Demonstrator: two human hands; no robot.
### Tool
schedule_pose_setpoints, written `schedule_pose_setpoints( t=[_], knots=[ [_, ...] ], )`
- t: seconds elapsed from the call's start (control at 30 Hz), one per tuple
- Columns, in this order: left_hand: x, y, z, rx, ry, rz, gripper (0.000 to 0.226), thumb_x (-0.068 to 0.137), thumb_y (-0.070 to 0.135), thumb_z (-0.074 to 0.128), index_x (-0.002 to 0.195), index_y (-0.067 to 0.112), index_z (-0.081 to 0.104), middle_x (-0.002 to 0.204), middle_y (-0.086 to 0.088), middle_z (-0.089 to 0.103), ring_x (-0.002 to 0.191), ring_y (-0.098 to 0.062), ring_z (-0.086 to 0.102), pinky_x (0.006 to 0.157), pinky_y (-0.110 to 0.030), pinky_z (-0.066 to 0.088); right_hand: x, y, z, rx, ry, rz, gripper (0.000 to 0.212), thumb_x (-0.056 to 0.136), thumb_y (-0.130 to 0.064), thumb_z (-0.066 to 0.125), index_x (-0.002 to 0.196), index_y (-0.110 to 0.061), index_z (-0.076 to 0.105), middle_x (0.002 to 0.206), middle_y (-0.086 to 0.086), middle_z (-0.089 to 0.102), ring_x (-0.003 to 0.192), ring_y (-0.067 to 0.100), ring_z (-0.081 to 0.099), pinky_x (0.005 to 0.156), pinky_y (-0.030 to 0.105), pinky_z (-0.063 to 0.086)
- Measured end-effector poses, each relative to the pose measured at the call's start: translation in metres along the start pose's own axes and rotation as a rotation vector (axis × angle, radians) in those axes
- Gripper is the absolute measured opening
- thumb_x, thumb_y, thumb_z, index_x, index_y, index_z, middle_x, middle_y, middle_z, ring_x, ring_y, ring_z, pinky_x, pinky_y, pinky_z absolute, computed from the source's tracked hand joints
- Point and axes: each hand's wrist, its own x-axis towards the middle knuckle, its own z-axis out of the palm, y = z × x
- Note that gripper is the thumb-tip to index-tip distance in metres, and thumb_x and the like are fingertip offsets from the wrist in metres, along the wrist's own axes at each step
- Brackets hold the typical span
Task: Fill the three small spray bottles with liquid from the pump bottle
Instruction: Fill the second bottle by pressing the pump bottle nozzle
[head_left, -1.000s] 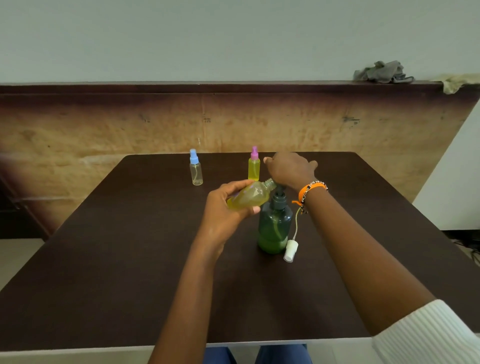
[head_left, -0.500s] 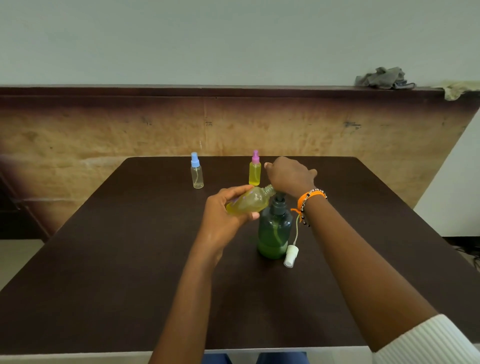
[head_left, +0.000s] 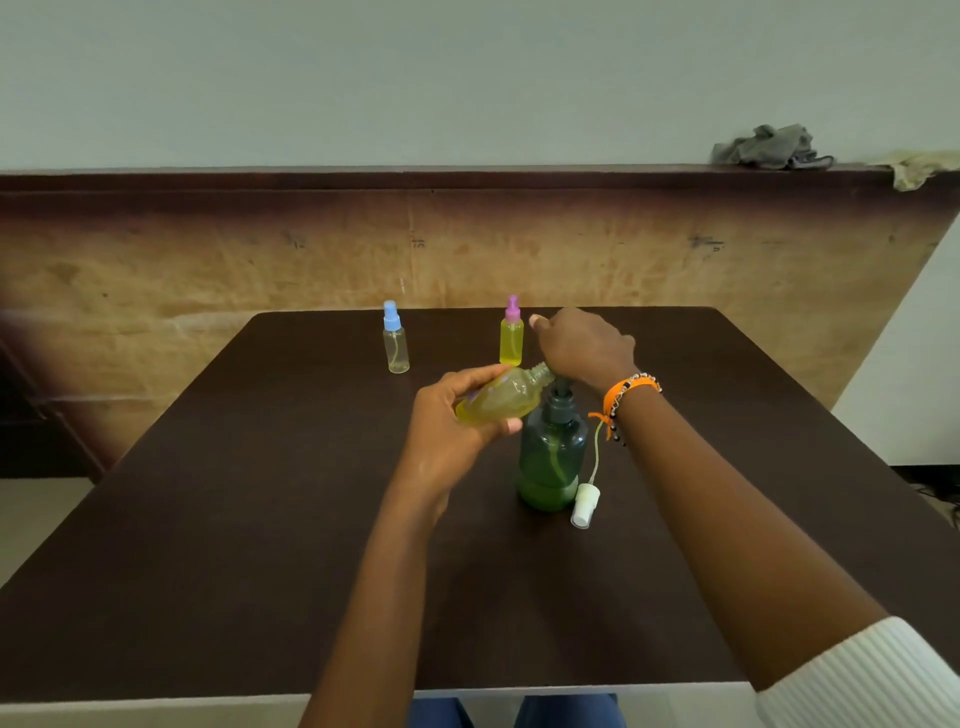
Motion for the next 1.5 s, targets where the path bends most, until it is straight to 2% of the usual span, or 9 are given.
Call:
schedule_pose_setpoints(
  t=[0.13,0.2,0.47,0.57,0.7,0.93,1.1,1.3,1.5],
  knots=[
    [-0.002,-0.007,0.0,-0.01,0.014,-0.011,0.056,0.067,-0.011,0.074,0.114,0.019,0.066,0.116,-0.009,0.064,0.102,-0.009,0.064,0.081,-0.017,0.053,0.001,0.007,0.01,0.092,0.013,0.049,0.038,0.098,-0.039,0.031,0.095,-0.01,0.057,0.113,0.014,0.06,0.106,0.035,0.053,0.099,0.046,0.033],
    [-0.003,-0.009,0.001,-0.01,0.014,-0.016,0.056,0.067,-0.011,0.074,0.115,0.017,0.065,0.116,-0.01,0.064,0.1,-0.007,0.064,0.08,-0.017,0.053,-0.001,0.01,0.014,0.105,0.014,0.056,0.036,0.099,-0.038,0.032,0.094,-0.011,0.055,0.115,0.015,0.06,0.107,0.036,0.053,0.097,0.046,0.034],
    [0.001,-0.002,0.0,-0.003,0.023,-0.001,0.056,0.066,-0.012,0.074,0.112,0.02,0.066,0.115,-0.01,0.065,0.101,-0.01,0.064,0.08,-0.015,0.052,0.005,0.002,0.008,0.052,0.009,-0.018,0.038,0.099,-0.039,0.029,0.086,-0.012,0.052,0.093,0.007,0.054,0.088,0.029,0.049,0.096,0.047,0.03],
    [0.001,-0.005,0.001,-0.002,0.016,-0.009,0.057,0.067,-0.01,0.075,0.113,0.022,0.066,0.115,-0.009,0.065,0.103,-0.01,0.064,0.084,-0.019,0.052,0.007,0.012,0.013,0.142,0.001,0.04,0.038,0.099,-0.038,0.031,0.078,-0.011,0.049,0.093,0.007,0.051,0.089,0.027,0.046,0.097,0.046,0.031],
    [-0.001,-0.008,0.002,0.007,0.016,-0.023,0.057,0.067,-0.01,0.075,0.115,0.02,0.066,0.115,-0.01,0.064,0.102,-0.008,0.064,0.081,-0.016,0.052,0.004,0.02,0.018,0.221,-0.006,0.09,0.039,0.097,-0.038,0.033,0.065,-0.017,0.041,0.092,0.009,0.055,0.089,0.031,0.05,0.095,0.047,0.037],
    [0.001,0.001,0.003,-0.002,0.001,-0.005,0.057,0.067,-0.01,0.074,0.109,0.026,0.066,0.116,-0.008,0.064,0.103,-0.009,0.064,0.084,-0.019,0.053,0.002,0.007,0.004,0.122,0.006,0.038,0.042,0.099,-0.039,0.031,0.072,-0.012,0.048,0.089,0.008,0.053,0.087,0.031,0.051,0.094,0.044,0.039],
    [0.0,-0.003,0.003,0.003,0.021,-0.015,0.057,0.067,-0.011,0.074,0.114,0.02,0.066,0.117,-0.009,0.064,0.104,-0.009,0.063,0.086,-0.021,0.053,0.003,0.014,0.014,0.244,0.037,0.081,0.041,0.099,-0.038,0.034,0.067,-0.013,0.043,0.09,0.01,0.054,0.082,0.03,0.05,0.069,0.033,0.034],
    [0.0,-0.001,0.003,0.003,0.019,-0.027,0.058,0.066,-0.014,0.073,0.116,0.014,0.065,0.118,-0.011,0.063,0.099,-0.006,0.063,0.078,-0.013,0.052,0.001,0.012,0.014,0.222,0.003,0.076,0.043,0.098,-0.04,0.033,0.065,-0.013,0.042,0.089,0.011,0.056,0.082,0.031,0.051,0.069,0.033,0.033],
    [-0.001,0.001,0.004,-0.006,0.01,0.001,0.055,0.067,-0.013,0.072,0.111,0.02,0.066,0.116,-0.008,0.064,0.102,-0.007,0.063,0.075,-0.013,0.052,0.001,0.008,0.006,0.181,-0.001,0.077,0.041,0.098,-0.037,0.034,0.065,-0.014,0.042,0.086,0.008,0.053,0.082,0.029,0.05,0.072,0.033,0.036]
  ],
)
